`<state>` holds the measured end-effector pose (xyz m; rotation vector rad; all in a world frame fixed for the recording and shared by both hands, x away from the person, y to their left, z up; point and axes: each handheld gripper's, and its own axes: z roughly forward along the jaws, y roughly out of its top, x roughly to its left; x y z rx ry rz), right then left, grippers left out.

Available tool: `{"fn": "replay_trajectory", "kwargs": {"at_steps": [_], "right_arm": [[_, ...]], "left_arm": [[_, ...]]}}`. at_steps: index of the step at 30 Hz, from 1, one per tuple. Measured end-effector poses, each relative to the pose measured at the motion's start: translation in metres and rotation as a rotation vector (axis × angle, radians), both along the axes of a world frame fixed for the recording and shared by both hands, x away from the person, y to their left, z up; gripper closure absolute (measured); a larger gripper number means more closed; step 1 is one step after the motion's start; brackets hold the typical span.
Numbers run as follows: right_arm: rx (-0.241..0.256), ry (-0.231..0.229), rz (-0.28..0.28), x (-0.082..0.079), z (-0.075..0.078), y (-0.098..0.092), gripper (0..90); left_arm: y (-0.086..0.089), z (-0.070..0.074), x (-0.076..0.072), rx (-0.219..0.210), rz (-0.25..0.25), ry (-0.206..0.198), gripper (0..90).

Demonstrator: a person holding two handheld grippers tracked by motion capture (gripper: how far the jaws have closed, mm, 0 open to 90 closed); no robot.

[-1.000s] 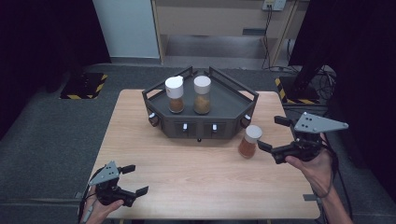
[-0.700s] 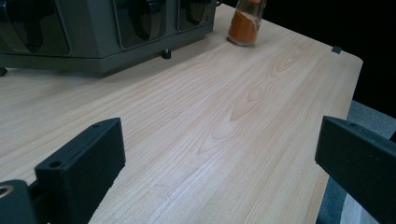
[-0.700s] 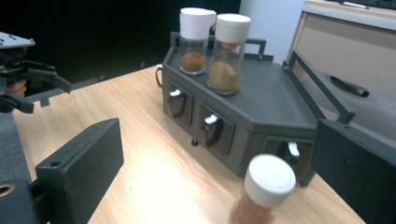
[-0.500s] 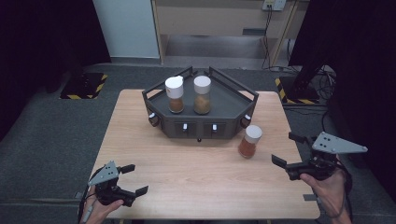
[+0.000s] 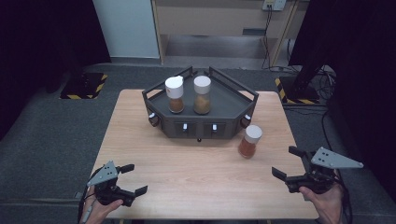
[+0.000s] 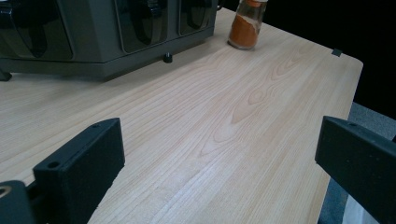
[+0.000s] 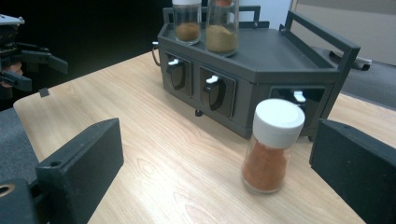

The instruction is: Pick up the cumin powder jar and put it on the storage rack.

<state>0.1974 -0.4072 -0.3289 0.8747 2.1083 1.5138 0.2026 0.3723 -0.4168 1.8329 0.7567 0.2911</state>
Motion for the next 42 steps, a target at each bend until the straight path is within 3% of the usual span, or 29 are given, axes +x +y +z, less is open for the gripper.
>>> {"fn": "replay_trajectory", "kwargs": {"at_steps": [4,16,30,33,42], "right_arm": [[-0.019,0.010,-0.009,-0.004,-0.007,0.002,3.4],[-0.006,0.070,-0.013,-0.006,-0.030,0.000,3.2],[-0.010,0.084,-0.022,-0.011,-0.048,0.004,3.3],[-0.029,0.079,-0.026,-0.011,-0.051,0.007,3.6],[-0.040,0.101,-0.008,-0.004,-0.058,0.012,3.9]], "left_arm": [[0.001,0.000,-0.001,-0.006,0.004,-0.008,0.1],[0.002,-0.001,-0.003,-0.012,0.008,-0.017,0.2],[0.003,-0.001,-0.003,-0.017,0.004,-0.024,0.3],[0.002,-0.001,-0.003,-0.015,0.000,-0.024,0.3],[0.002,-0.001,-0.001,-0.014,-0.010,-0.023,0.4]]}}
